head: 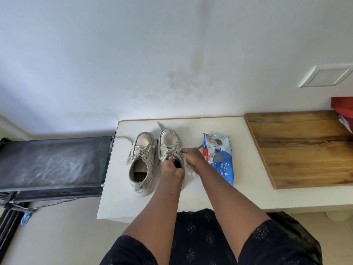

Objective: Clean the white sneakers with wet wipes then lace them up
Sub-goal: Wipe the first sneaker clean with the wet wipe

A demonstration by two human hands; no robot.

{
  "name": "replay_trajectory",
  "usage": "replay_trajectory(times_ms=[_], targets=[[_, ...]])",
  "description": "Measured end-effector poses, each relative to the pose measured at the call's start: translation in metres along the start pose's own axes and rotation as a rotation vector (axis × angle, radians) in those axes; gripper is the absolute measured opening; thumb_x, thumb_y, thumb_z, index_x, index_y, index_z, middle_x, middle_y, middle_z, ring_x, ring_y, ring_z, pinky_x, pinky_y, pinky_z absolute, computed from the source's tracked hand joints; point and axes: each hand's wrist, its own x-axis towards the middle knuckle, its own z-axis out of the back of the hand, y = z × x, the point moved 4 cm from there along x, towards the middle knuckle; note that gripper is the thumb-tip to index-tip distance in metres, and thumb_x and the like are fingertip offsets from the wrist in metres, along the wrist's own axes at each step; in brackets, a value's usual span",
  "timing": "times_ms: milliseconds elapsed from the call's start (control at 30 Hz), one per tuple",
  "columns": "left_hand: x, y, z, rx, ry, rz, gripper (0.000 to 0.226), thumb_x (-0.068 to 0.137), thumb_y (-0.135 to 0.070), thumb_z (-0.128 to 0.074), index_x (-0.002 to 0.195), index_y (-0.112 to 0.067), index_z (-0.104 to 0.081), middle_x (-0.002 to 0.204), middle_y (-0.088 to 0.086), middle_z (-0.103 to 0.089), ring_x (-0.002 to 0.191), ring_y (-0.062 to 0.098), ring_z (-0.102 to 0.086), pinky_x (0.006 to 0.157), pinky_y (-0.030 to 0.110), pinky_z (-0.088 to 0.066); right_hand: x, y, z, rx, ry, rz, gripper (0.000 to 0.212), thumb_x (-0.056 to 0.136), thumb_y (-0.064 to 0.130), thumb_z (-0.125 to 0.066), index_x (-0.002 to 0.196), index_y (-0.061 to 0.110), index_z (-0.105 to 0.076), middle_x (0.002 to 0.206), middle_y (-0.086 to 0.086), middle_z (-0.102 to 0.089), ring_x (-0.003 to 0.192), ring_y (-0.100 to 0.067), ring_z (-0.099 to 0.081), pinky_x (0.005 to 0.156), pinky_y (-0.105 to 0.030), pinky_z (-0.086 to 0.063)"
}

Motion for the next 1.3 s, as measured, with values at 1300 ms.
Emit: replay_trajectory(times_ms=[1300], targets=[[-0.139,-0.036,0.042,0.655,0.611,0.189,0.041,0.1,-0.032,-0.037,0.095,0.002,-0.058,0.065,0.011,-0.068,0.054,0.017,-0.067,0.049,0.023,-0.054,-0.152,0.035,0.083,0.131,-0.559,0.359,0.033,0.084,-0.007,-0.052,0.109,0.007,-0.069,0.11,-0.012,-0.067,0.103,-0.026,-0.06,0.087,-0.02,-0.043]])
